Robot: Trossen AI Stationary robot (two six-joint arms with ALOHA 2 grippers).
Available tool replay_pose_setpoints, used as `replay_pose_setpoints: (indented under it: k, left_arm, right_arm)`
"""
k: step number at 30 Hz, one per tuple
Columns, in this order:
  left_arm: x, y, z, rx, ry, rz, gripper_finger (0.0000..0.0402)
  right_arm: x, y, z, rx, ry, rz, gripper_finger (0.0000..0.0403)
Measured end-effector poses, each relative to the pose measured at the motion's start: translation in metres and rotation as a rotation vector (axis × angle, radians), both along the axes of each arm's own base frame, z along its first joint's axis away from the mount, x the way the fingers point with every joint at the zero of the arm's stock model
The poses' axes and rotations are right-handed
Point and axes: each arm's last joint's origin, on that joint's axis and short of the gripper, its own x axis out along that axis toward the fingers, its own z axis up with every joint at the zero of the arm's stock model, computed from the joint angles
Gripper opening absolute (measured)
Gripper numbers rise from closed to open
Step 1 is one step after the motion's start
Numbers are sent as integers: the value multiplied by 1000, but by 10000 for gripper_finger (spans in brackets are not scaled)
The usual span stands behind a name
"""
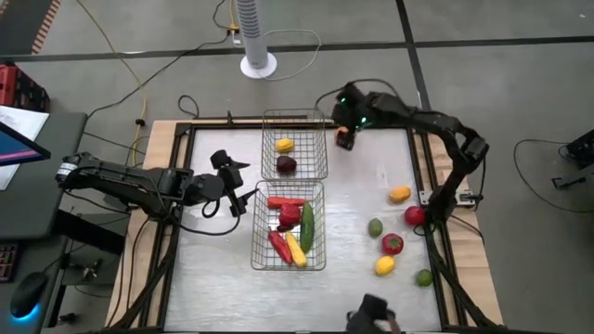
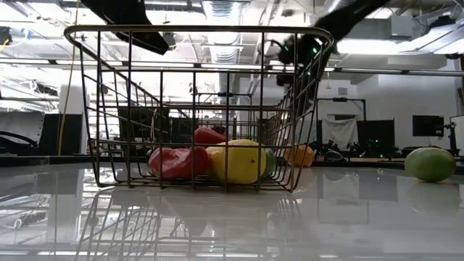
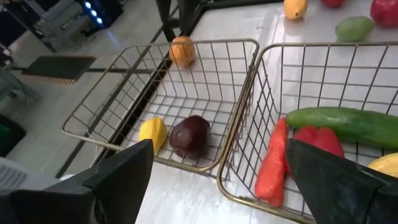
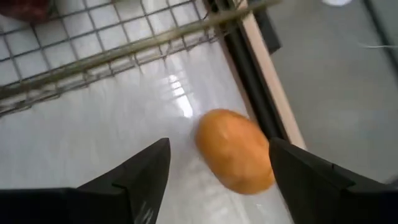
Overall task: Sort produce into baskets
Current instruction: Put the orange potato into the bottom wire basket
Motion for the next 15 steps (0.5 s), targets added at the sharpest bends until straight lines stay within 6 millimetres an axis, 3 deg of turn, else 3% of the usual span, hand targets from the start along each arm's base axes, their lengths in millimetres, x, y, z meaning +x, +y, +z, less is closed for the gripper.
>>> replay_pose_setpoints:
  k: [4,7,11,15]
  left_arm:
    - [-1,0,-1,-23,2,17,352]
    - [-1,0,-2,-32,-2,24,352]
    - [-1,0,-2,-43,-10,31,352]
    - [-1,0,-2,-50,-14,36,352]
  right_arm:
    - [-23,-24,-7,53,-44,11,323]
    - [-31,-31,-6,36,-37,31,354]
    - [-26,-30,-9,16,-29,83,391]
    - [-16,-33,-23,13,-4,130,393]
